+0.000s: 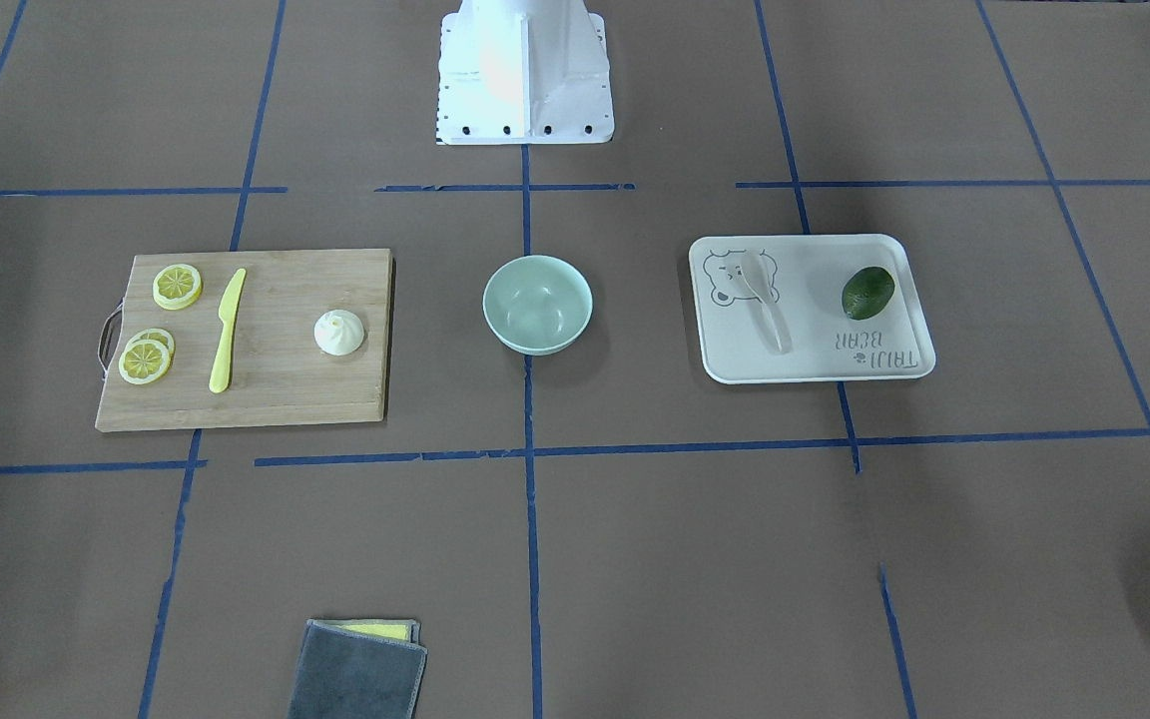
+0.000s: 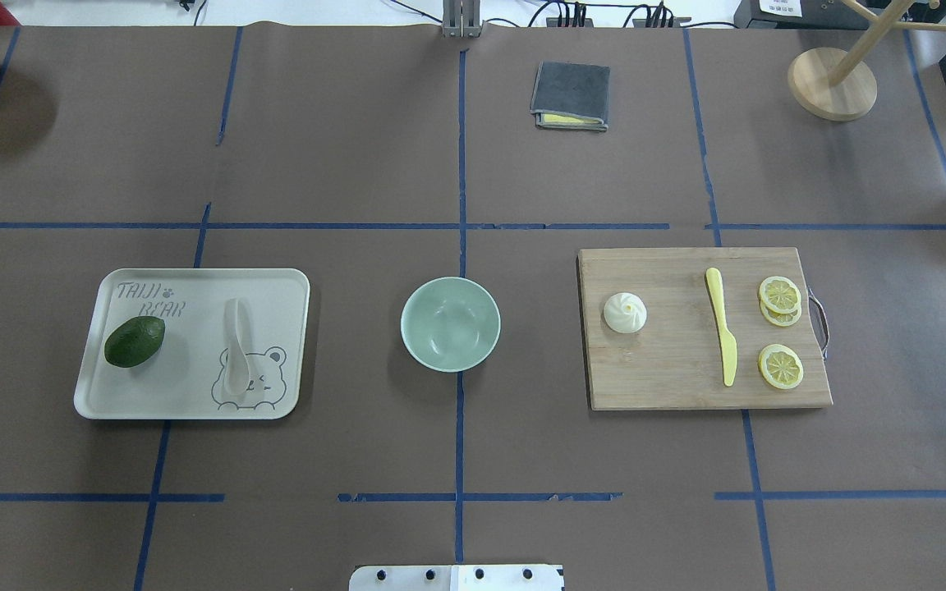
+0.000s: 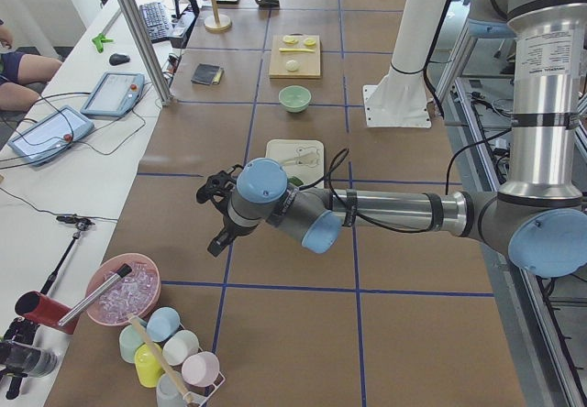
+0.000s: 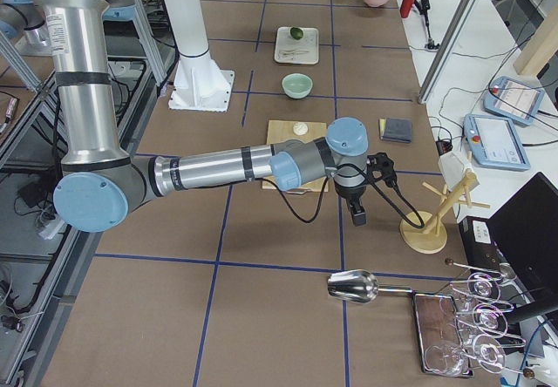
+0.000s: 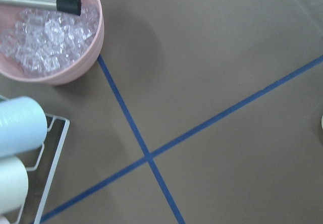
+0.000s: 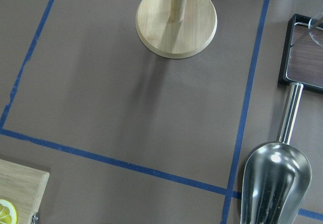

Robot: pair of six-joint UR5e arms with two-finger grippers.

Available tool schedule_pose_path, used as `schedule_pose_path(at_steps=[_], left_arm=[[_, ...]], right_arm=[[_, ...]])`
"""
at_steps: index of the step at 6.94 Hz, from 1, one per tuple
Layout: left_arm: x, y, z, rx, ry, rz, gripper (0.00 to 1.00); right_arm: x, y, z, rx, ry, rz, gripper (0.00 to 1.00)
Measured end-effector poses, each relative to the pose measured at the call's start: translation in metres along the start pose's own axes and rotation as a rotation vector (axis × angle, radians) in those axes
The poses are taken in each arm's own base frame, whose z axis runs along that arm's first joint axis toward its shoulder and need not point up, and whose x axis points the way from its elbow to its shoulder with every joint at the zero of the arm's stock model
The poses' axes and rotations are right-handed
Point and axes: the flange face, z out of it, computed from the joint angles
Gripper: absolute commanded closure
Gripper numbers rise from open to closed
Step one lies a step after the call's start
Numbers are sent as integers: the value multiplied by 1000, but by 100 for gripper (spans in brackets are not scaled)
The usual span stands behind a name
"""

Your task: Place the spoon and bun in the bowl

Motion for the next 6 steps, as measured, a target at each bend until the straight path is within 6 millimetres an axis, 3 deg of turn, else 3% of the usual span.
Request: schedule_pose_path(at_steps=[2, 3, 5, 6], left_arm=[[11, -55, -6, 127, 0, 5, 0], [37, -83, 1, 155, 29, -43, 0], [131, -132, 34, 172, 94, -104, 0], [180, -142, 59, 154, 131, -178, 0]], right_arm=[[0, -3, 9, 21, -6, -29, 0], [5, -2, 15, 29, -8, -37, 0], [9, -1, 21, 34, -17, -38, 0], [10, 1, 22, 32, -18, -35, 0]])
